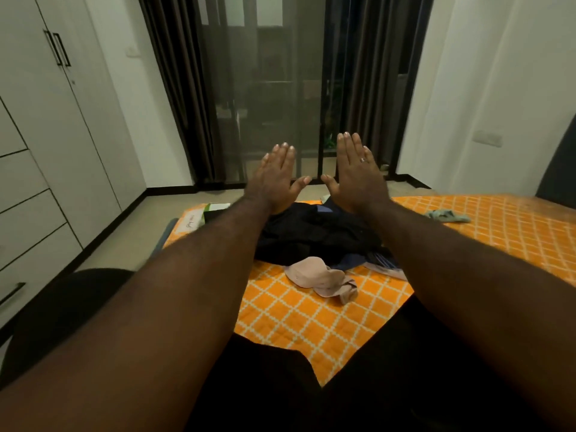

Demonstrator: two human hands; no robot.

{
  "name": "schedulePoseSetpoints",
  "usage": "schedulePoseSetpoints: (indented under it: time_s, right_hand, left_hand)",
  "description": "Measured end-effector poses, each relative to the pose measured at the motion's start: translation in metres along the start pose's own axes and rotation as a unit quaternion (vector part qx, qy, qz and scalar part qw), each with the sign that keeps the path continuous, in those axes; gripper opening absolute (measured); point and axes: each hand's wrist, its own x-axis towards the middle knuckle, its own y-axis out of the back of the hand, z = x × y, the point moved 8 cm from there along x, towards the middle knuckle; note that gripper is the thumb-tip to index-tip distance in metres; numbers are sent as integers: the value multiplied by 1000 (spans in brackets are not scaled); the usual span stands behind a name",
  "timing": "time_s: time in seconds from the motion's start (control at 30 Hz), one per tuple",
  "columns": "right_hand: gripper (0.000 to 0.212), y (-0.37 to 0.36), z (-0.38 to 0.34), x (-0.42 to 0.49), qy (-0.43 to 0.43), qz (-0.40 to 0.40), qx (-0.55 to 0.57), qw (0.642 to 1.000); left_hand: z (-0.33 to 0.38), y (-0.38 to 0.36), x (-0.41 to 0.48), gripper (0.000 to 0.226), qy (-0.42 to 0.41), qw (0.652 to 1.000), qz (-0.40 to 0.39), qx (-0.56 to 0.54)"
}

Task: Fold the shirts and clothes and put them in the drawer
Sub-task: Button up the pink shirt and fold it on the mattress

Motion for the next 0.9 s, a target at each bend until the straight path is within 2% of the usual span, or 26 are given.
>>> schedulePoseSetpoints:
  time_s: [0.2,0.37,0.6,0.9]
  right_hand:
    - [89,-56,-3,-18,-40,-32,56,997]
    - [86,-121,-16,-27,22,-76,48,996]
    - [85,-211,21,-37,-9,-122,57,991]
    - [87,-307,68,-22,-89,-149,53,983]
  left_hand:
    - [-18,-21,6,79,34,999,8,-37]
    - [-43,-66,16,76,41,999,-4,-22]
    - [-75,-164,27,76,49,996,-74,-25]
    - [-78,-305,50,76,58,987,-125,-83]
